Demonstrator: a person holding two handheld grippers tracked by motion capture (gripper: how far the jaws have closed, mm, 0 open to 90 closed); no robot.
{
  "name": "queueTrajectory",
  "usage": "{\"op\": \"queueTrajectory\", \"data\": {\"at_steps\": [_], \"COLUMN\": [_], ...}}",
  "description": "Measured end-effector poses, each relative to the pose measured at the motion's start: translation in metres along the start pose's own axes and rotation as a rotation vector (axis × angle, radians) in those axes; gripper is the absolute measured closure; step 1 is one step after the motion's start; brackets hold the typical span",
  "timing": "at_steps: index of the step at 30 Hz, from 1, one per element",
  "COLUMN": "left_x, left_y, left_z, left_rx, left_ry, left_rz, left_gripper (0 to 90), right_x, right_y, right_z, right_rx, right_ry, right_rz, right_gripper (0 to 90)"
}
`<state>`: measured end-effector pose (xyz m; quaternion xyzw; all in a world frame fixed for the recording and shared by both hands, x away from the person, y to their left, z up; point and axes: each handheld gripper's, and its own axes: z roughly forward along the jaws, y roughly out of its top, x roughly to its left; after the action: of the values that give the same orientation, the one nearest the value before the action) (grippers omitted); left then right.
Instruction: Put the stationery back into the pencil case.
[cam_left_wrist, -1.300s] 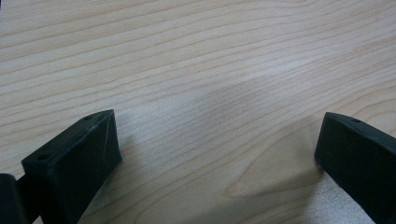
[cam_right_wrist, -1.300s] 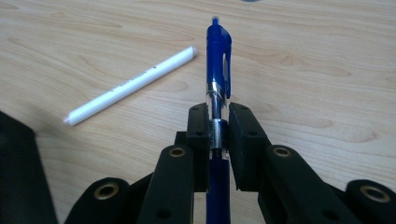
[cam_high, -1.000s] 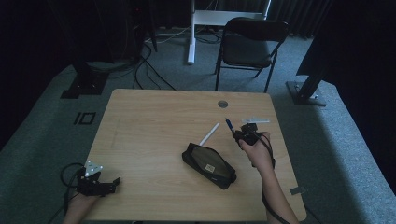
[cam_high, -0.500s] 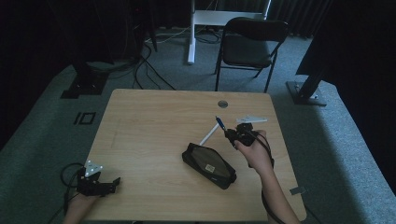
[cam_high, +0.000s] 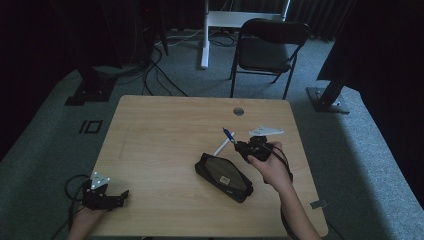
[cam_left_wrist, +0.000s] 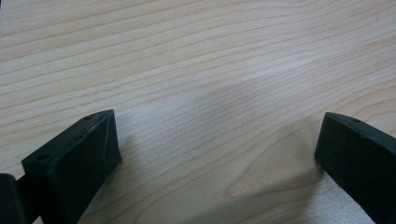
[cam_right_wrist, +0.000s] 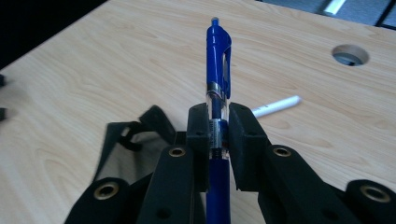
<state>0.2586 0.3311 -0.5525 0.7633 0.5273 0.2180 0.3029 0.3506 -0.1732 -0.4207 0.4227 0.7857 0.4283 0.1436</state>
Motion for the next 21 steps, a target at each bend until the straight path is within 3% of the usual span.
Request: {"op": "queueTrajectory", "data": {"at_steps": [21], "left_x": [0.0], "left_y": [0.0], "left_z": [0.0], "left_rx": [0.002], "left_ry": [0.0], "left_rz": [0.002], "left_gripper": [0.1], "right_x": [0.022], "right_y": [-0.016], "right_z": [0.003], "right_rx": [0.029], "right_ry": [0.094], "right_rz": [-0.054], "right_gripper": [79.2]}}
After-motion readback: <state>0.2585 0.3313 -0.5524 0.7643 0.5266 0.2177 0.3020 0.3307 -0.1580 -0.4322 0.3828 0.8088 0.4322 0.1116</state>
